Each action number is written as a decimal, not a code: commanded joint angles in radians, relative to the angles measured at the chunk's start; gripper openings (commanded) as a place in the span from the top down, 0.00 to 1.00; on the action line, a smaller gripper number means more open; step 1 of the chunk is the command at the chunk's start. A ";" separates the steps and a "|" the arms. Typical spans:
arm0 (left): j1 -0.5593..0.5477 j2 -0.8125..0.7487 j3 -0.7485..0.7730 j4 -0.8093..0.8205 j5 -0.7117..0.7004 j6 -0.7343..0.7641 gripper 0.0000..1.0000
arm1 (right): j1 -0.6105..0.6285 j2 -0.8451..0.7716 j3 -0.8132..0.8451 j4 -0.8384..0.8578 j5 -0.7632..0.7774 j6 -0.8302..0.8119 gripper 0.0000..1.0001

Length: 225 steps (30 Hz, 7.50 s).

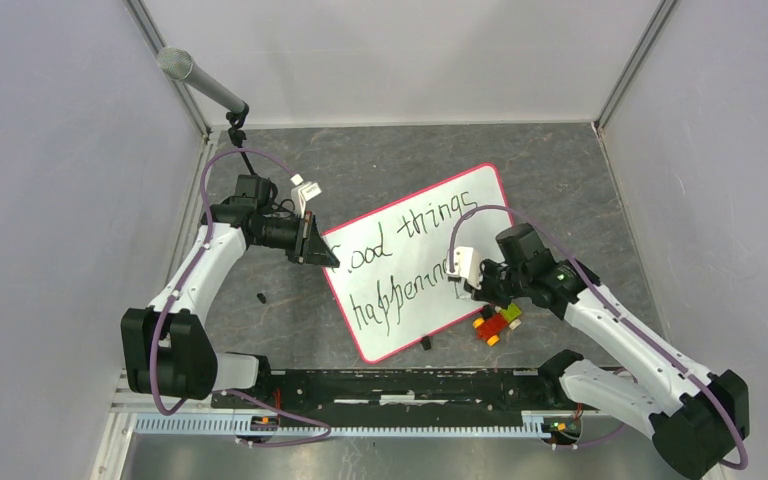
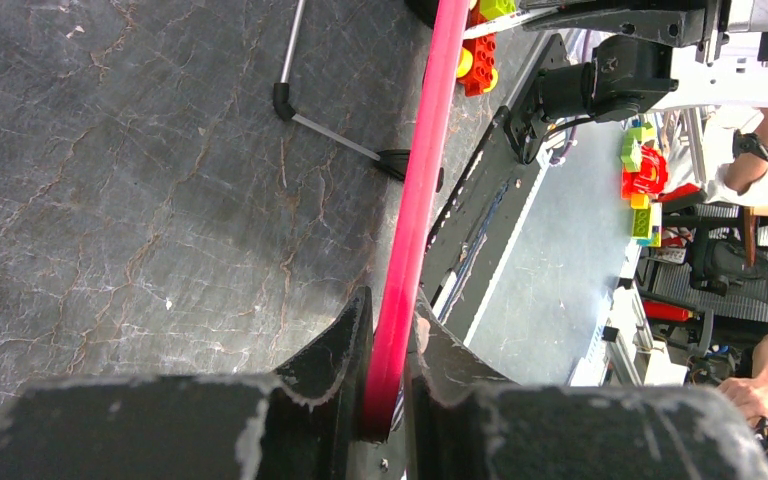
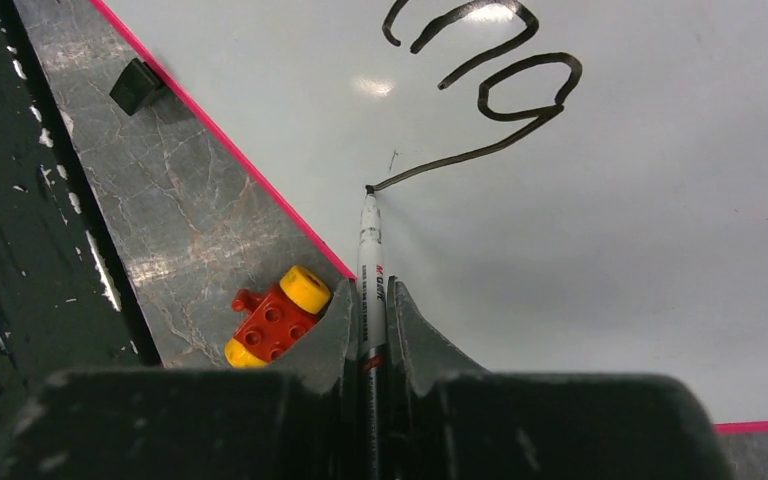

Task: Write a sentence on the whiteboard
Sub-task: Write a sentence on the whiteboard, then put down the whiteboard on the whiteboard stand, then pick up the pen cap from the corner of the board, then insert the whiteboard marker without the cap into the pen cap.

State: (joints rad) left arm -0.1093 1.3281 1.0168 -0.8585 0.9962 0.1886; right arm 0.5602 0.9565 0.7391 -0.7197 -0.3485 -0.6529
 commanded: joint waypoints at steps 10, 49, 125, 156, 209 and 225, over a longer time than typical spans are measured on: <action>-0.029 0.008 -0.001 0.036 -0.137 0.075 0.98 | 0.064 0.080 0.110 0.062 -0.064 0.039 1.00; -0.031 0.007 0.003 0.037 -0.140 0.073 0.98 | 0.072 0.140 0.149 0.172 -0.015 0.093 1.00; 0.203 -0.268 0.176 -0.214 -0.169 0.155 0.23 | 0.030 -0.075 0.257 0.011 0.024 0.119 1.00; 0.435 -0.145 -0.053 -0.357 -0.670 0.953 0.27 | -0.011 0.033 0.310 0.111 -0.162 0.242 1.00; 0.122 -0.299 0.431 -0.304 0.001 0.152 0.98 | -0.039 0.089 0.443 0.199 -0.415 0.344 1.00; -0.136 -0.416 -0.092 1.091 0.229 -1.130 0.98 | -0.037 0.148 0.327 0.816 -0.795 0.975 1.00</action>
State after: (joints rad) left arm -0.2420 0.9482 1.0077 -0.3077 1.1751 -0.4679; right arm 0.5251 1.1015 1.0885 -0.1631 -1.0473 0.0814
